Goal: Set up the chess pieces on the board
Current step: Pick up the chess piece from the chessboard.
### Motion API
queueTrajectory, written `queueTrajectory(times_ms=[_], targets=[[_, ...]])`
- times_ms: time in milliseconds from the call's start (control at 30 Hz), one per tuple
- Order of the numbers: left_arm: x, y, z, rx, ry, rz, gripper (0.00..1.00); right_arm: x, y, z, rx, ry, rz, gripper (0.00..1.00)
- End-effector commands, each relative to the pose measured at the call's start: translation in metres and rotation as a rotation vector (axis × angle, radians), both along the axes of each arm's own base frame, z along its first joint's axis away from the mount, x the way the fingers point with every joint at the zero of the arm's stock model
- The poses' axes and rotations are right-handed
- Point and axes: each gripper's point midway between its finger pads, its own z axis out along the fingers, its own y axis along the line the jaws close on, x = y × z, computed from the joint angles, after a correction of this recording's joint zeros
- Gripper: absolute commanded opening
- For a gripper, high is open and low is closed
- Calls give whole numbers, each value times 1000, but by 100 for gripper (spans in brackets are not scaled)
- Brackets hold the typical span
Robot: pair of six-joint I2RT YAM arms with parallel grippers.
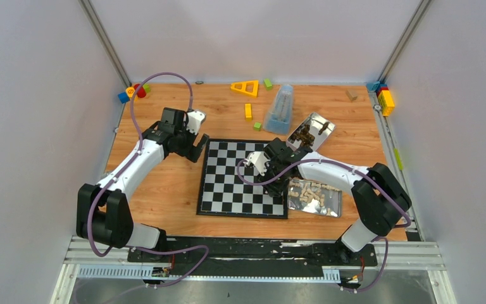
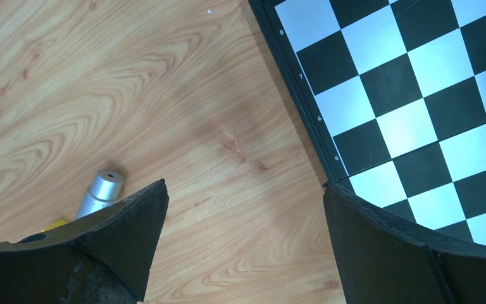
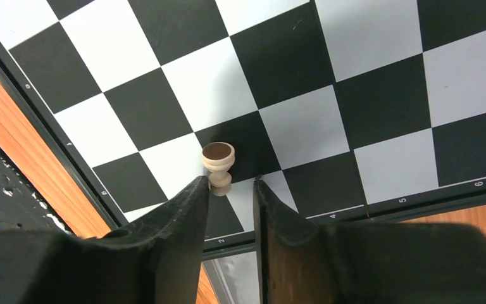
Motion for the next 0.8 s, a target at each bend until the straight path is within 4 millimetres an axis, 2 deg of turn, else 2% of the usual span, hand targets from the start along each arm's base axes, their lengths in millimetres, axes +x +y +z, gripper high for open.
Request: queueTrajectory(times_ms=[0,100,233,367,500,533,600,667,767], targets=[[4,-1,10,-5,-54,-21,100,0,10,-4,38,8,15,29],[3,-6,9,-20,-55,-56,100,0,10,-4,42,6,17,17],[-6,-28,13,-105,-78,-203,99,6,11,9,63,-40,34,0],[-24,-68,31,-272,-142,-433,97,5,20,39,195,-23,101,0],[-55,-112,54,-447,-211,-718,94,2,35,72,376,38,172,0],[-68,-126,60,-490,-234,-830,92,2,38,79,415,51,184,0],[-85,-143,64,-541,-253,-971,89,0,45,92,481,89,209,0],[-93,-160,65,-543,-270,-1069,87,-3,50,100,530,139,226,0],[-98,-182,73,-533,-307,-1163,85,-4,57,112,593,197,237,0]])
